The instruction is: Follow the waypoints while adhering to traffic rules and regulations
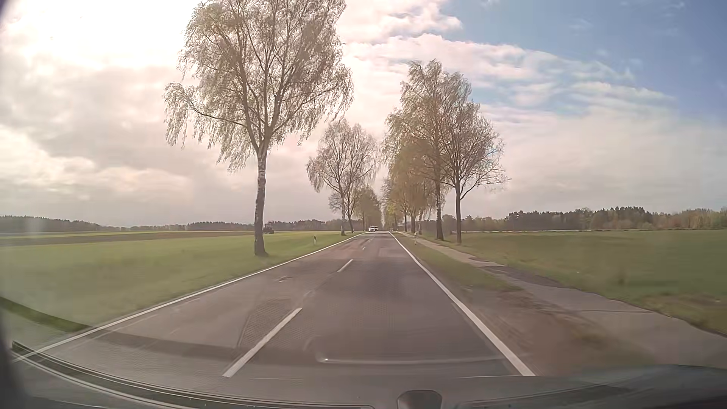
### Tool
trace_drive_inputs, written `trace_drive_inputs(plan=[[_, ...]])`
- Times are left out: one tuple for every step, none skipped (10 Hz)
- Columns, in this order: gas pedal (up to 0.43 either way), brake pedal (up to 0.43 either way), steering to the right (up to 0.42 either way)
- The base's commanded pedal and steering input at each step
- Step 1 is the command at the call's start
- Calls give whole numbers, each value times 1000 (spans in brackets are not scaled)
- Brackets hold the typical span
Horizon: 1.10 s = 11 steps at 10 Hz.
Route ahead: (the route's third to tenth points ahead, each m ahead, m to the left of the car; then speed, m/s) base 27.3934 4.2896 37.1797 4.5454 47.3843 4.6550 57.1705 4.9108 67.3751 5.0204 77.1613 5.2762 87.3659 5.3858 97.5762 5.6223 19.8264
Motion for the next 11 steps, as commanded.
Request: trace_drive_inputs(plan=[[311,0,-5],[311,0,0],[311,0,2],[311,0,3],[299,0,1],[299,0,1],[299,0,0],[299,0,-1],[299,0,-1],[287,0,-1],[260,0,-1]])
